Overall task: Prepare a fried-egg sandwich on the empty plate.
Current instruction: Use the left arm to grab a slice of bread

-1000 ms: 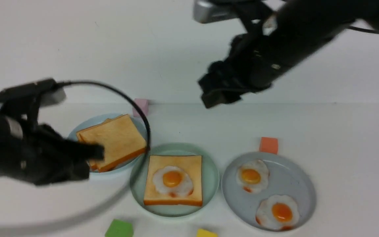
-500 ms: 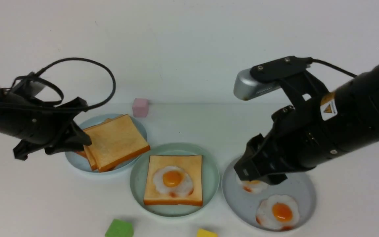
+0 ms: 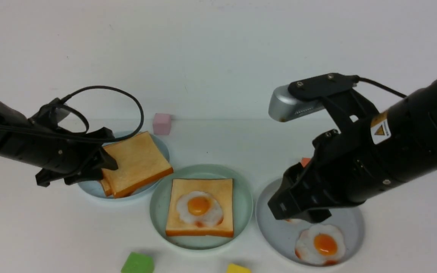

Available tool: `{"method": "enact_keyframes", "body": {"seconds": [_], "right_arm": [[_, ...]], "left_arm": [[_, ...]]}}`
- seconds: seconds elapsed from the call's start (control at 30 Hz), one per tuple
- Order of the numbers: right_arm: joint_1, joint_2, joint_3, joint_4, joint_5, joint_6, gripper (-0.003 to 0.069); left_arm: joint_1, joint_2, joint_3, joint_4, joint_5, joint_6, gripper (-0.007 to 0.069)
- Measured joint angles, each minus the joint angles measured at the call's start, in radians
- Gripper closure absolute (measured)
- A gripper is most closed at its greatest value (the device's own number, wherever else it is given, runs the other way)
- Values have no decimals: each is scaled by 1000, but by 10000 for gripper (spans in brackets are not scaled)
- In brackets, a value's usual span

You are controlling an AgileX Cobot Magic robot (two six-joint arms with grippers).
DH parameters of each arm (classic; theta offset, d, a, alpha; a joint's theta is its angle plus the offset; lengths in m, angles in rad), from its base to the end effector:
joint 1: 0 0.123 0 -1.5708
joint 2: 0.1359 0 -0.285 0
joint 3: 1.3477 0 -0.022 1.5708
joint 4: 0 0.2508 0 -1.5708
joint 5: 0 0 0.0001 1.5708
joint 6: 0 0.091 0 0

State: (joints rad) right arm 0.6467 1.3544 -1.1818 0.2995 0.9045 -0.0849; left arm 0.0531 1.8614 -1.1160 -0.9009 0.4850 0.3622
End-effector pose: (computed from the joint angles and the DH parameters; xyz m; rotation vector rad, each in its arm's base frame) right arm 0.2099 0.1850 0.3347 -0.7901 2.4832 0.5817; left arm 0.3785 -0.0133 0.1764 -0.5295 2.5134 -0.6407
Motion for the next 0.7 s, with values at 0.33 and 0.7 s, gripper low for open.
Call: {"method": "enact_keyframes", "body": {"seconds": [0.33, 0.7], "right_arm": [[1, 0, 0, 33, 5, 0, 289], [1, -6, 0, 41, 53, 0, 289]], "left_arm": [[0, 52, -3, -140, -19, 164, 510], [-17, -56, -3, -132, 60, 200, 617]]}}
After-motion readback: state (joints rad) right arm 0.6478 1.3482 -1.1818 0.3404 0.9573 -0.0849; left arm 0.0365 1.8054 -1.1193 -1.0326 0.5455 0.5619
